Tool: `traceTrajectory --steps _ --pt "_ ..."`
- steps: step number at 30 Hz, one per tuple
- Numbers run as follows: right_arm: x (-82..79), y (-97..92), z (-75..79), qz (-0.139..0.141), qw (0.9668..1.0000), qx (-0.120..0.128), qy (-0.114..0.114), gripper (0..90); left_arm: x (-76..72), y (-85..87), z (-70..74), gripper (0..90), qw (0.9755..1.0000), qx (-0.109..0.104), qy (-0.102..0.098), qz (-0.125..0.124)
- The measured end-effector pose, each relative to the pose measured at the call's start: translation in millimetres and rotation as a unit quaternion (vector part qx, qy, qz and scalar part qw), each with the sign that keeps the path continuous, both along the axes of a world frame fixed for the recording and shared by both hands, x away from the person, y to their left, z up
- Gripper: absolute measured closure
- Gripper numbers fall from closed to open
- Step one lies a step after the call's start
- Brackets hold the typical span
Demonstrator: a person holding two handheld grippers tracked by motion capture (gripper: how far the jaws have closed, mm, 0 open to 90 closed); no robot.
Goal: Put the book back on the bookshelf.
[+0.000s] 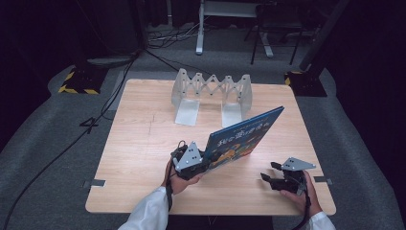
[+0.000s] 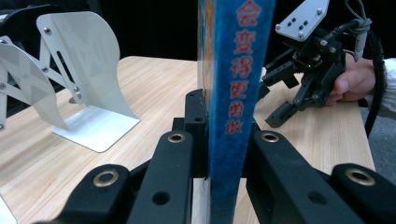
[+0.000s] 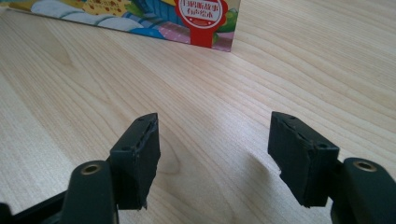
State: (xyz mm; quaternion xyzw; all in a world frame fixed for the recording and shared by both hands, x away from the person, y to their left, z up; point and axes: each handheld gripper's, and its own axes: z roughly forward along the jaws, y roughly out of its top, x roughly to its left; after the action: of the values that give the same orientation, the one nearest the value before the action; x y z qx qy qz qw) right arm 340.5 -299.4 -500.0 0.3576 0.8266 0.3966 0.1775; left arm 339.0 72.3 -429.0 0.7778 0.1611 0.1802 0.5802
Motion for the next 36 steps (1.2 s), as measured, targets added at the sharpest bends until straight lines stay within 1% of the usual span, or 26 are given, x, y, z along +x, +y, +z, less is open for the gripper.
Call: traceTrajectory --steps 1,2,3,4,5,8,9,10,13,15,16,20,21,23,24,25,26,27,28,29,30,31,32,33,35,36 --pt "0.4 -0.2 -0.1 0.001 1.0 0.001 0.002 35.2 -0.6 -1.2 1.0 82.9 0.9999 0.0 -0.004 0.009" --pt "0.4 -0.2 -0.1 0.001 1.0 0.001 0.002 35.2 -0.6 -1.2 1.0 82.9 0.9999 0.0 -0.004 0.009" --pt "0.6 -0.3 -0.1 0.003 1.0 0.001 0.003 35.5 -0.3 -2.3 2.2 82.9 0.9998 0.004 -0.006 0.017" --pt "0.1 -0.2 -0.1 0.015 0.9999 0.003 0.004 36.2 0.3 -2.2 3.1 82.9 0.9998 0.003 -0.008 0.02" --pt "-0.1 0.1 -0.3 0.019 0.9998 0.001 0.004 36.2 1.5 -1.5 5.0 83.0 0.9997 0.001 -0.008 0.023" --pt "0.0 0.9 -0.5 0.02 0.9998 -0.005 0.006 36.2 1.8 -0.5 6.8 83.0 0.9996 -0.001 -0.012 0.027" --pt "0.1 0.9 -0.6 0.02 0.9998 -0.004 0.007 36.2 1.9 0.9 9.8 83.0 0.9993 0.003 -0.016 0.034" --pt "0.1 0.9 -0.6 0.02 0.9998 -0.004 0.007 36.2 1.9 0.9 9.8 82.9 0.9993 0.003 -0.016 0.034" --pt "0.0 0.0 -0.3 0.024 0.9997 0.0 0.005 36.2 2.3 4.1 15.3 83.0 0.9983 0.015 -0.027 0.049" --pt "-0.8 -0.4 0.1 0.017 0.9998 0.004 -0.002 37.2 3.7 8.0 19.2 83.0 0.9974 0.022 -0.033 0.061" --pt "-1.0 -1.0 0.5 0.016 0.9998 0.006 -0.004 37.4 4.4 10.7 21.0 83.0 0.997 0.023 -0.035 0.065" --pt "-0.4 -0.5 0.2 0.013 0.9999 0.006 0.0 37.4 5.9 17.0 24.3 83.0 0.9962 0.03 -0.036 0.073" --pt "-0.2 0.1 -0.1 0.013 0.9999 0.002 -0.001 37.4 6.6 20.5 26.1 83.0 0.9953 0.037 -0.04 0.08" --pt "-0.4 0.2 -0.1 0.013 0.9999 0.001 -0.002 37.4 7.2 22.0 26.9 83.0 0.9949 0.039 -0.042 0.083" --pt "-0.5 0.4 -0.1 0.013 0.9999 -0.001 -0.002 37.4 8.4 25.6 29.1 83.0 0.994 0.045 -0.045 0.089" --pt "-0.6 0.4 -0.1 0.013 0.9999 -0.001 -0.002 37.4 8.4 25.6 29.1 83.0 0.994 0.045 -0.045 0.089" --pt "-0.5 0.4 -0.1 0.013 0.9999 -0.001 -0.002 37.4 9.7 29.1 31.1 83.1 0.9929 0.049 -0.047 0.097" --pt "-0.4 0.4 -0.2 0.012 0.9999 -0.002 -0.002 37.4 9.7 29.1 31.1 83.1 0.9929 0.049 -0.047 0.097" --pt "-0.4 0.5 -0.2 0.012 0.9999 -0.002 -0.003 37.4 10.3 31.0 32.5 83.0 0.9918 0.057 -0.051 0.102" --pt "-0.5 0.5 -0.2 0.012 0.9999 -0.002 -0.003 37.4 12.0 33.5 34.3 83.0 0.9886 0.074 -0.065 0.114" --pt "-0.4 0.7 -0.3 0.012 0.9999 -0.003 -0.002 37.4 13.0 33.8 35.1 83.1 0.9863 0.087 -0.071 0.122" --pt "-0.4 0.7 -0.3 0.012 0.9999 -0.003 -0.002 37.4 13.0 33.8 35.1 83.0 0.9863 0.087 -0.071 0.122" --pt "-0.7 1.9 -0.8 0.011 0.9999 -0.01 0.0 37.4 16.3 34.2 37.2 83.0 0.9821 0.102 -0.081 0.136" --pt "-0.7 1.9 -0.8 0.011 0.9999 -0.01 0.0 37.4 16.3 34.2 37.2 83.1 0.9821 0.102 -0.081 0.136" --pt "-1.4 4.4 -1.4 0.015 0.9996 -0.022 0.0 37.4 20.4 35.1 41.3 83.1 0.9792 0.114 -0.084 0.145" --pt "-1.5 5.9 -2.0 0.017 0.9994 -0.031 -0.002 37.4 22.3 35.2 42.9 83.0 0.9786 0.117 -0.085 0.147"
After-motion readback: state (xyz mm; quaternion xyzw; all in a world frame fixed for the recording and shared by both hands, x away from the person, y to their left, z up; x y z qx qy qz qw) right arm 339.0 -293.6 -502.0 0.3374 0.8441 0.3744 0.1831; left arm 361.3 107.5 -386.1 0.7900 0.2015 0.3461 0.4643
